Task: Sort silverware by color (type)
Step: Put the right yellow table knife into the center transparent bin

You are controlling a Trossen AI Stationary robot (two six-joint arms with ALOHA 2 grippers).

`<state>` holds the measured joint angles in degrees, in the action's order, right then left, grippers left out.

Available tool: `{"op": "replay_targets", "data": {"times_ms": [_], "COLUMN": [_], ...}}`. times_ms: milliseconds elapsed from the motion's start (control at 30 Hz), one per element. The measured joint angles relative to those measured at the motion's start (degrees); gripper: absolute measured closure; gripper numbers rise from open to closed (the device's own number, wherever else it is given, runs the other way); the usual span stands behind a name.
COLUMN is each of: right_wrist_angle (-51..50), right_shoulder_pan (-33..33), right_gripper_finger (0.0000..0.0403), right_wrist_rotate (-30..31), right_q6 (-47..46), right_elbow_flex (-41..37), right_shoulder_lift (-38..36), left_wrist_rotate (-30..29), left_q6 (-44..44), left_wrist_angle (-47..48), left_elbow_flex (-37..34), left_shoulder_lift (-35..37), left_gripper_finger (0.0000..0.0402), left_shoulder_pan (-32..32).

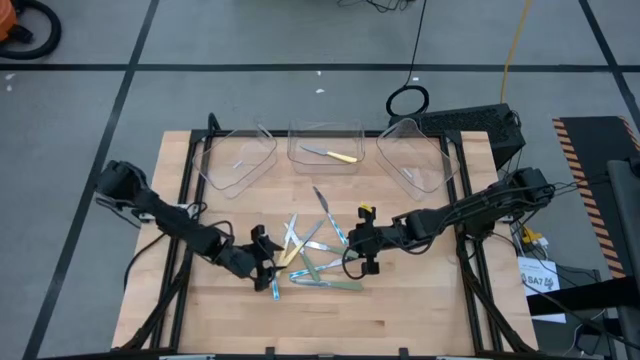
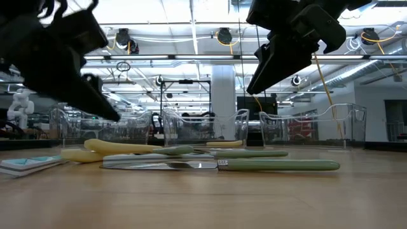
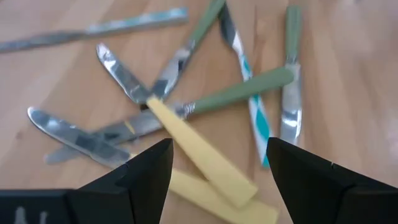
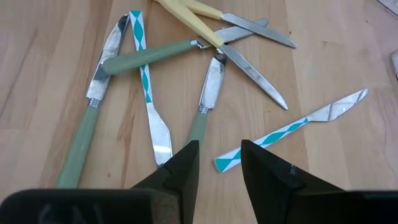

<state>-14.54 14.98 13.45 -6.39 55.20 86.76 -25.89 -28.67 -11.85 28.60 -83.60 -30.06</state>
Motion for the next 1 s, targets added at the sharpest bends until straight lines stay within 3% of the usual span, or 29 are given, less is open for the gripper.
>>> {"op": "replay_targets", "data": {"times_ms": [267,833,1000], "right_wrist_angle": [0.1,0.2,0.1], "right_shoulder_pan": [0.0,0.0,0.0], "right_gripper_finger": [0.0289,0.0289,0.0289], "right_wrist_rotate": [0.0,0.2,0.2], "right_q6": [0.2,1.1,1.1], "right_elbow_flex": [0.0,0.0,0.0], "right_shoulder_lift": [0.0,0.0,0.0], "left_wrist_rotate": [-0.1,-0.1,-0.1], "left_q6": [-1.0,-4.1,-4.1], "left_wrist_angle": [-4.5,-10.5,-8.9], "left_elbow_flex": [0.0,0.0,0.1], "left_shoulder_lift": [-6.2,-12.4,-12.6], "left_gripper_finger": [0.0135,0.0136,0.0167], "left_shoulder_pan": [1.5,4.2,5.1]}}
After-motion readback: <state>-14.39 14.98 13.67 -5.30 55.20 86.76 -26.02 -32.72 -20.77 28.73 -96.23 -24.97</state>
